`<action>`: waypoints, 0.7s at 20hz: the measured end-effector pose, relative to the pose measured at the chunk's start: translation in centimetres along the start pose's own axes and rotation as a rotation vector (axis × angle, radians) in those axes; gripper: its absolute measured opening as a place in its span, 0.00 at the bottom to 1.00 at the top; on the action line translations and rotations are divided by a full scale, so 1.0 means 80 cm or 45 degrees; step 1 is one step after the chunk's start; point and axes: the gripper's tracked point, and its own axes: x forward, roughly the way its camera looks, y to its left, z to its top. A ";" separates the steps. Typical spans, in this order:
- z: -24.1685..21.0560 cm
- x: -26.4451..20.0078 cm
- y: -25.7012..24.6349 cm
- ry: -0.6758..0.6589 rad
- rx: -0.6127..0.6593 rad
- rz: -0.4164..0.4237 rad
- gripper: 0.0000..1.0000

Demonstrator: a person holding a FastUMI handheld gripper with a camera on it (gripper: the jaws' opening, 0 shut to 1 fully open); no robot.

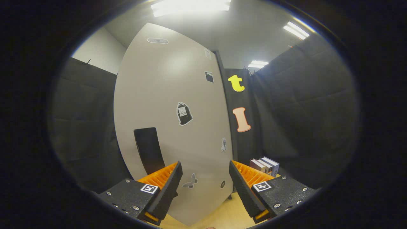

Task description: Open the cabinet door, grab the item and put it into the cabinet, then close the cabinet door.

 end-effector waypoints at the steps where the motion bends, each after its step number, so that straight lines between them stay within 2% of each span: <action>1: -0.001 0.009 0.013 0.004 0.002 0.022 0.92; 8: -0.028 0.064 0.086 0.011 -0.100 0.150 0.94; 11: -0.038 0.060 0.096 0.031 -0.100 0.187 0.95; 14: -0.032 0.031 0.094 0.004 -0.084 0.211 0.94</action>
